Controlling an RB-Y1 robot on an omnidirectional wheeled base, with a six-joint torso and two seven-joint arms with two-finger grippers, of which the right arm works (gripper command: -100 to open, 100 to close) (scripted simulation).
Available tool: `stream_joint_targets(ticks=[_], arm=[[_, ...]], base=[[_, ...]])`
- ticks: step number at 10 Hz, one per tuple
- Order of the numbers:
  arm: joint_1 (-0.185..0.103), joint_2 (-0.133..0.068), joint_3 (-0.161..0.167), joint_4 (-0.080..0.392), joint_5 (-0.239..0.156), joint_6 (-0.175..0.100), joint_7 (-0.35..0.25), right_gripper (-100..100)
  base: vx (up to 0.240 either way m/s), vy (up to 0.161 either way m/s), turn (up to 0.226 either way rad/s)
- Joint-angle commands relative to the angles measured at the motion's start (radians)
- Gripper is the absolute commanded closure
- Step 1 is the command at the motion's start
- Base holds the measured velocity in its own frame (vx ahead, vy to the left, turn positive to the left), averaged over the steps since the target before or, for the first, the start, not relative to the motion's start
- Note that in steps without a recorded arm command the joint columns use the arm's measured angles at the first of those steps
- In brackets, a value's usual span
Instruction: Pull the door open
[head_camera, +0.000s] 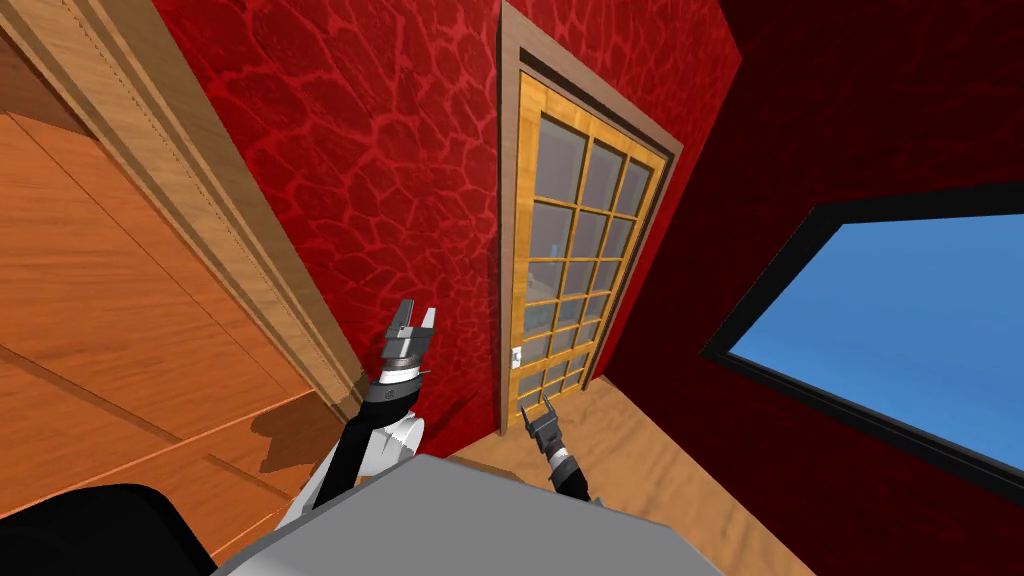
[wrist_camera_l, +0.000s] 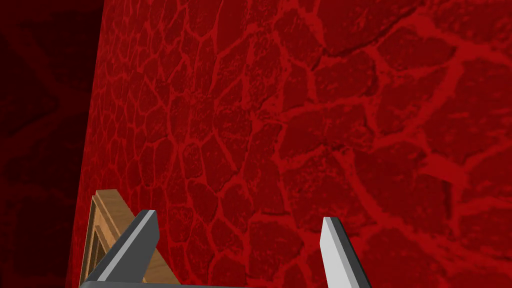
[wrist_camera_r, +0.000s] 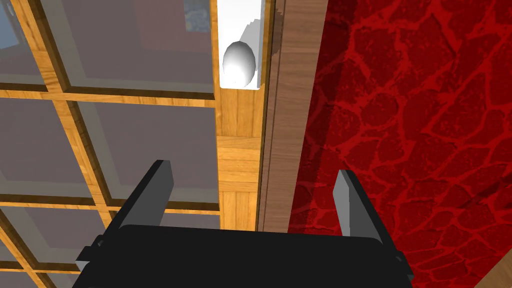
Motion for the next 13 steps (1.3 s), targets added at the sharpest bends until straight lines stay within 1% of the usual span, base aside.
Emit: stream_joint_targets(ticks=[1,5,7,9,12,13], arm=[[-0.004,-0.005,-0.003,0.008,-0.003,-0.003,0.001,-100],[-0.008,-0.031,-0.010,0.018,-0.017,-0.006,0.002,-100],[-0.012,-0.048,-0.016,0.027,-0.028,-0.009,0.002,-100],[-0.016,-0.065,-0.023,0.037,-0.041,-0.012,0.002,-100],[-0.027,-0.102,-0.040,0.062,-0.074,-0.020,0.002,-100],[-0.035,-0.124,-0.053,0.080,-0.098,-0.025,0.002,-100]], base=[[-0.204,-0.030,0.068],[-0.214,-0.041,0.088],[-0.204,0.002,0.086],[-0.201,-0.044,0.123],[-0.196,0.000,0.157],[-0.191,0.017,0.264]])
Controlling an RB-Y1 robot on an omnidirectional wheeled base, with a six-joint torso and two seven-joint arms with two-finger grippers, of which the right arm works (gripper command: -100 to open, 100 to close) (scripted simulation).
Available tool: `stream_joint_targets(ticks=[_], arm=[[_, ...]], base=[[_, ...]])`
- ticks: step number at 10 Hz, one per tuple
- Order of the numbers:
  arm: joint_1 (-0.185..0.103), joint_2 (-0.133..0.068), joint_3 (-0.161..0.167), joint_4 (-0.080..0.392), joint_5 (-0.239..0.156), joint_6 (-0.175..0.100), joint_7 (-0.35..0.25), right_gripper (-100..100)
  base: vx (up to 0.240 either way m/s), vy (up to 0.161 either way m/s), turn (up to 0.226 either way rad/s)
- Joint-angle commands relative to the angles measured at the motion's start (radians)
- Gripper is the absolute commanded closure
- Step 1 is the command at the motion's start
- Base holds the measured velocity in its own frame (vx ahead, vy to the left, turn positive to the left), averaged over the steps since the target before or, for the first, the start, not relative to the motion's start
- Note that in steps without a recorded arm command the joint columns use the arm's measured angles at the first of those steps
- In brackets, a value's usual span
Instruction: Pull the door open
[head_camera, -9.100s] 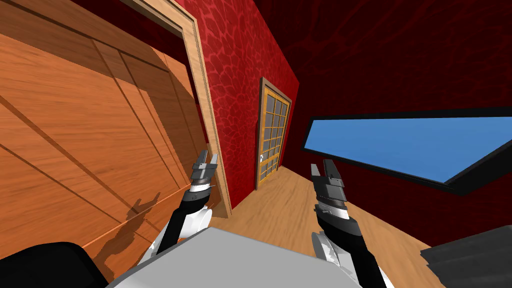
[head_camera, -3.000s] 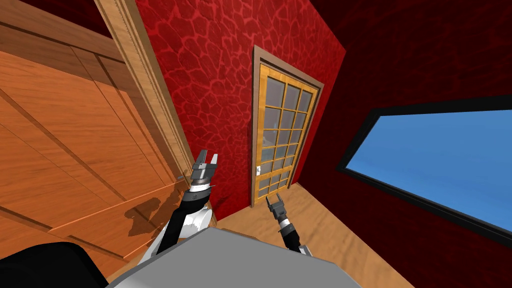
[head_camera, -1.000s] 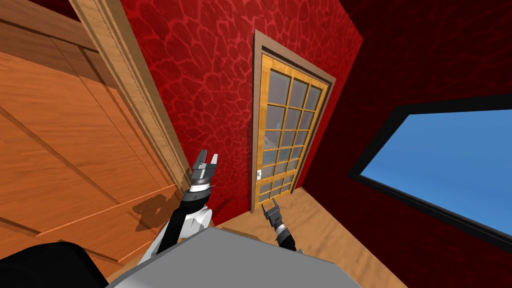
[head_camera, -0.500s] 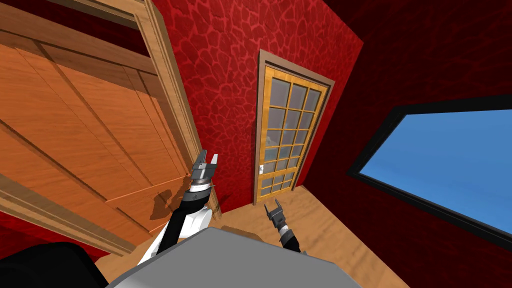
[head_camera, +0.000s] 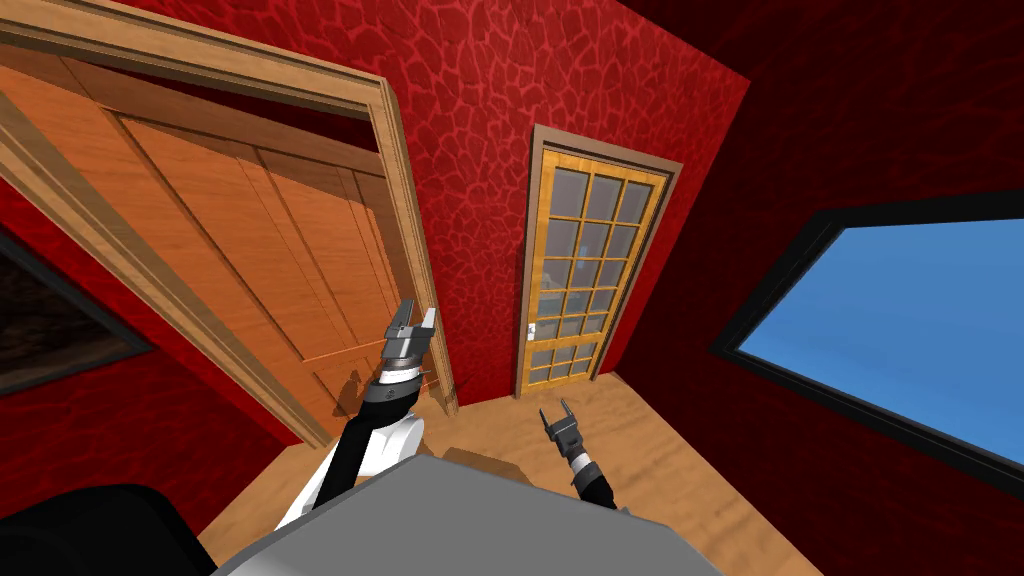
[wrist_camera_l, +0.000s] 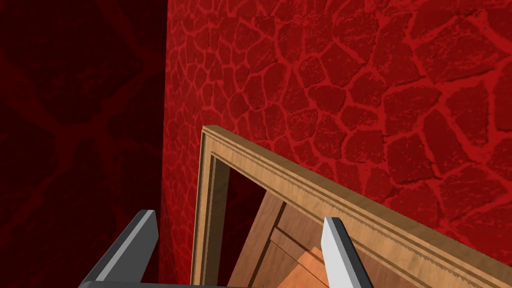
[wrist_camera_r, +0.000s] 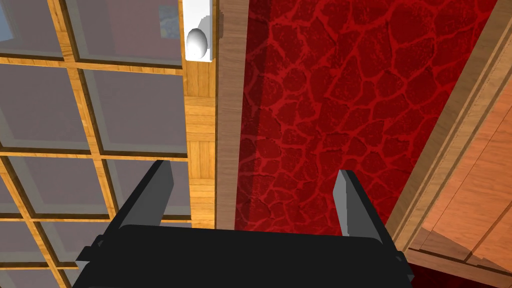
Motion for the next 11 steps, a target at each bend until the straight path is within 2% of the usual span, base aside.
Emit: stream_joint_targets(ticks=[1,2,5,11], arm=[[-0.011,-0.014,-0.012,0.029,-0.018,-0.013,0.006,-100],[-0.014,-0.021,-0.017,0.036,-0.028,-0.015,0.006,-100],[-0.034,-0.063,-0.048,0.079,-0.085,-0.029,0.007,-100],[-0.064,-0.114,-0.096,0.147,-0.175,-0.052,0.009,-100]], base=[[-0.138,0.012,0.114],[-0.085,0.010,0.048],[-0.038,0.029,0.203],[0.066,0.025,0.143]])
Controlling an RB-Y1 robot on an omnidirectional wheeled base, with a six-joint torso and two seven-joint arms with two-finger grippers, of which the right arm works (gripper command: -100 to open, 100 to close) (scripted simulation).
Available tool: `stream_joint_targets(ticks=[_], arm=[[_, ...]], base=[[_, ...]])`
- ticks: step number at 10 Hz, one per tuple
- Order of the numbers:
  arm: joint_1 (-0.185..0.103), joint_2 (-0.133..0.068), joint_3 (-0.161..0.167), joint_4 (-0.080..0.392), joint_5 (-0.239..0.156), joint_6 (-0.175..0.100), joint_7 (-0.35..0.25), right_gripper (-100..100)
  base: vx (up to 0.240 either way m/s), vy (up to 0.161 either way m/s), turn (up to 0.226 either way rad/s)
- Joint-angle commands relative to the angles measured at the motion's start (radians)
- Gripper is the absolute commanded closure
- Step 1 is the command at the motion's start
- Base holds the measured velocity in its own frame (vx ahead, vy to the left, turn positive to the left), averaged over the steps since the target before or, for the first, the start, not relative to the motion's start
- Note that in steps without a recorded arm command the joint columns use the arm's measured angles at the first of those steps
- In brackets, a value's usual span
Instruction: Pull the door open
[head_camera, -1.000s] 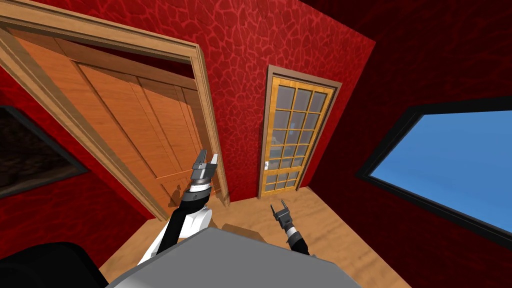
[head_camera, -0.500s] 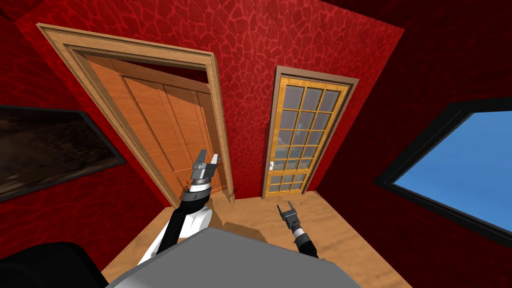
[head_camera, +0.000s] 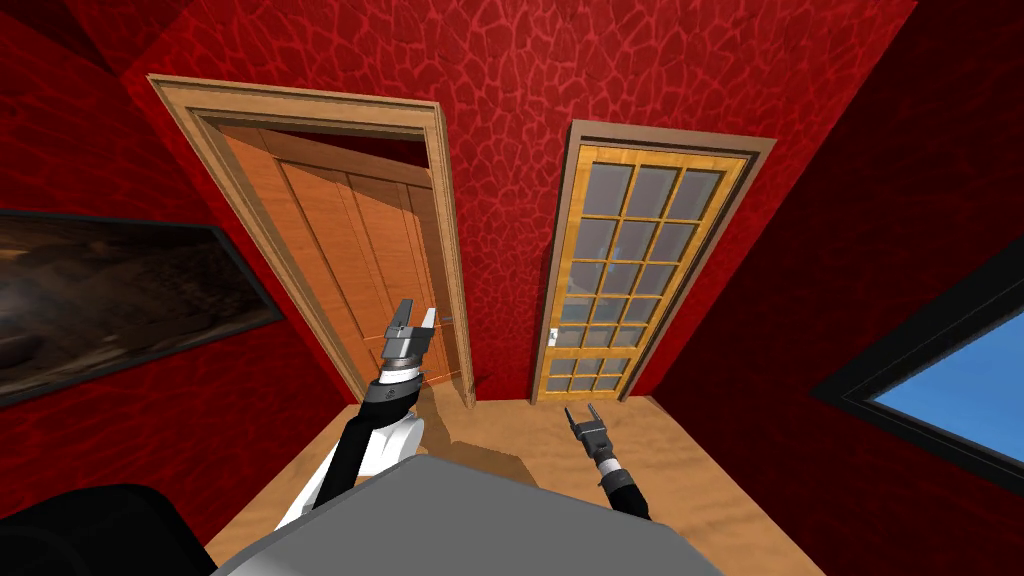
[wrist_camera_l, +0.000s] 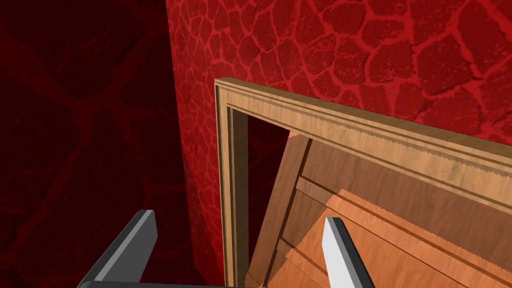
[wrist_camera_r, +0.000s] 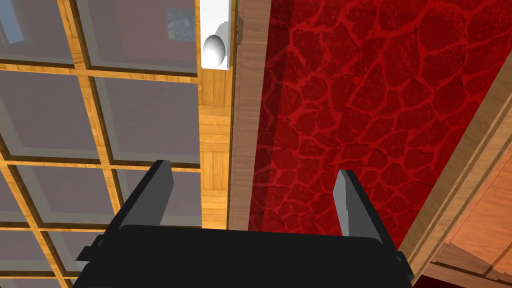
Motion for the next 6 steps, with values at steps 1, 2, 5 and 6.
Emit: stream_joint_targets(ticks=[1,2,5,6], arm=[[-0.013,-0.015,-0.016,0.024,-0.029,-0.008,-0.001,-100],[-0.015,-0.019,-0.019,0.030,-0.036,-0.010,-0.001,-100],[-0.031,-0.040,-0.045,0.064,-0.083,-0.022,0.000,-100],[-0.036,-0.046,-0.051,0.074,-0.096,-0.025,0.001,-100]], base=[[0.147,0.013,0.152],[0.133,0.014,0.089],[0.155,0.029,0.131],[0.178,0.023,0.087]])
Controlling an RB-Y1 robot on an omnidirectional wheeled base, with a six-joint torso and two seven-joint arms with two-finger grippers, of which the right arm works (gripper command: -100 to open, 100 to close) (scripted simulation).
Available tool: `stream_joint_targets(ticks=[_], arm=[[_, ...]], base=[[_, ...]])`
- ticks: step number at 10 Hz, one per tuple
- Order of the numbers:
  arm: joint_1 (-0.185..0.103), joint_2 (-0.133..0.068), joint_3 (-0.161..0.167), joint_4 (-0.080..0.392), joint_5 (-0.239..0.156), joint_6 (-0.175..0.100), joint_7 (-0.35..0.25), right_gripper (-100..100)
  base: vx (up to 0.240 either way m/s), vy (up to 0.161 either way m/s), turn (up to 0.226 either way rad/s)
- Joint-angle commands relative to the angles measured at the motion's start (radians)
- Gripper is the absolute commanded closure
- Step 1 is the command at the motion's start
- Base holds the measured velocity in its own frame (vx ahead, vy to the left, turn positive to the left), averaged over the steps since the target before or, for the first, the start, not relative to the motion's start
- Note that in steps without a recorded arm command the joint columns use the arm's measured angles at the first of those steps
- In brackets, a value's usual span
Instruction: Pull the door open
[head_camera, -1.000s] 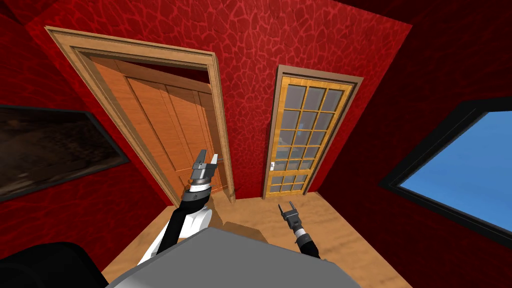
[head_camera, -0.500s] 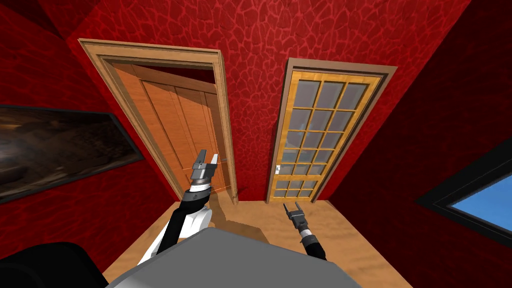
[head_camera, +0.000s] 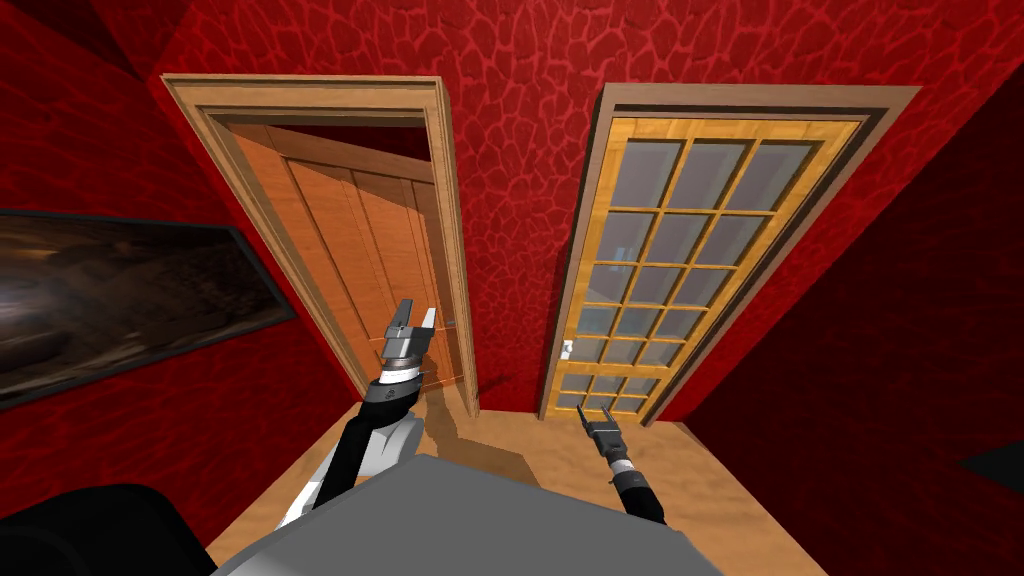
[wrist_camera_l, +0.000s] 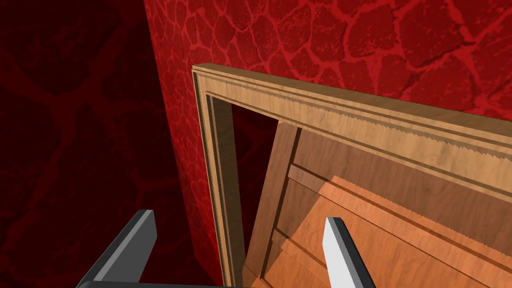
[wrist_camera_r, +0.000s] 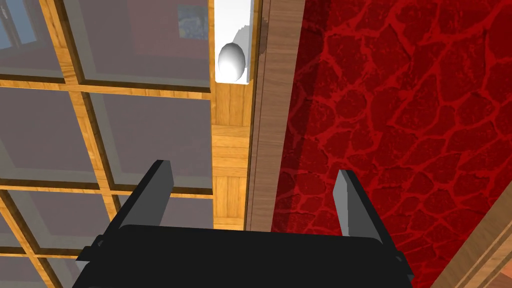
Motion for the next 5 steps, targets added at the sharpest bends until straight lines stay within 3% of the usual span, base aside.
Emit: stream_joint_targets(ticks=[1,5], arm=[[0.002,-0.011,-0.008,-0.004,-0.016,0.004,-0.006,-100],[-0.013,-0.027,-0.030,0.027,-0.058,-0.007,-0.005,-100]], base=[[0.183,-0.018,0.092],[0.177,0.013,0.092]])
